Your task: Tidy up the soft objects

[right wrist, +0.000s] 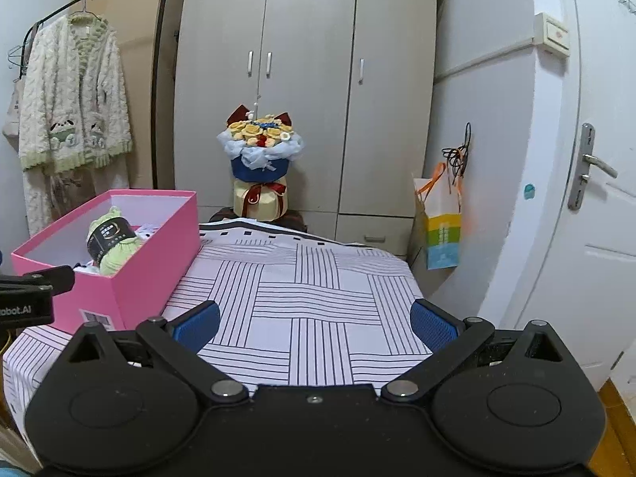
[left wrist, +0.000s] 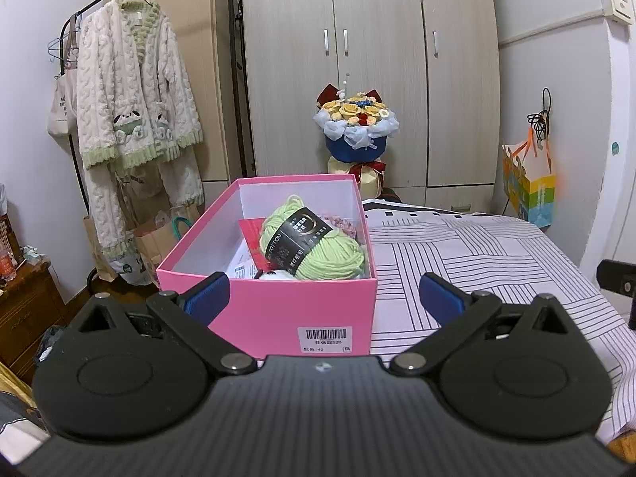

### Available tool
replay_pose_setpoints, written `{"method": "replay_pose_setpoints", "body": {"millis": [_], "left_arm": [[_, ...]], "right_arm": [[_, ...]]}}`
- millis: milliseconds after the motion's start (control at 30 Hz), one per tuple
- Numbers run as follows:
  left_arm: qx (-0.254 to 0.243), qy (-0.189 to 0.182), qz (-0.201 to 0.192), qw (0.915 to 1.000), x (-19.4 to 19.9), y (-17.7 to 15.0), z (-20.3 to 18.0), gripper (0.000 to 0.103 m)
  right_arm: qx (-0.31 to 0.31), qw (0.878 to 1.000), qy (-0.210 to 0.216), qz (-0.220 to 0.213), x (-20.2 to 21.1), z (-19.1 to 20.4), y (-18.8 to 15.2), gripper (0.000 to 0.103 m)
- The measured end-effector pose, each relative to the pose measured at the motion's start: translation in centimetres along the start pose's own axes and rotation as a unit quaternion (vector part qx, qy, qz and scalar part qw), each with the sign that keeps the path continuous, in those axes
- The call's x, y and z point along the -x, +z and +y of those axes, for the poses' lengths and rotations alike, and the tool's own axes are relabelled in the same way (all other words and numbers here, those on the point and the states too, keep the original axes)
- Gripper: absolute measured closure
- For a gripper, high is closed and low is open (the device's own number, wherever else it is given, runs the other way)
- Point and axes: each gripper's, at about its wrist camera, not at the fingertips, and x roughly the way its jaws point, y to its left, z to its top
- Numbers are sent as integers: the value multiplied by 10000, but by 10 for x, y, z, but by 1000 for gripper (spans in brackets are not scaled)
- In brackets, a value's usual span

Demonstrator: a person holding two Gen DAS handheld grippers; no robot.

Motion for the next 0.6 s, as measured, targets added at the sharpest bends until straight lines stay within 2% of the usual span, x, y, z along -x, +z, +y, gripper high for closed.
{"method": "replay_pose_setpoints", "body": {"millis": [400, 600], "left_arm": [[22, -93, 84, 9999, 2, -2, 1, 0], [21, -10, 23, 10000, 2, -5, 1, 0]], "right_arm": [[-60, 9999, -74, -71, 5, 0, -3, 0], [-64, 9999, -75, -103, 4, 1, -6, 0]]}}
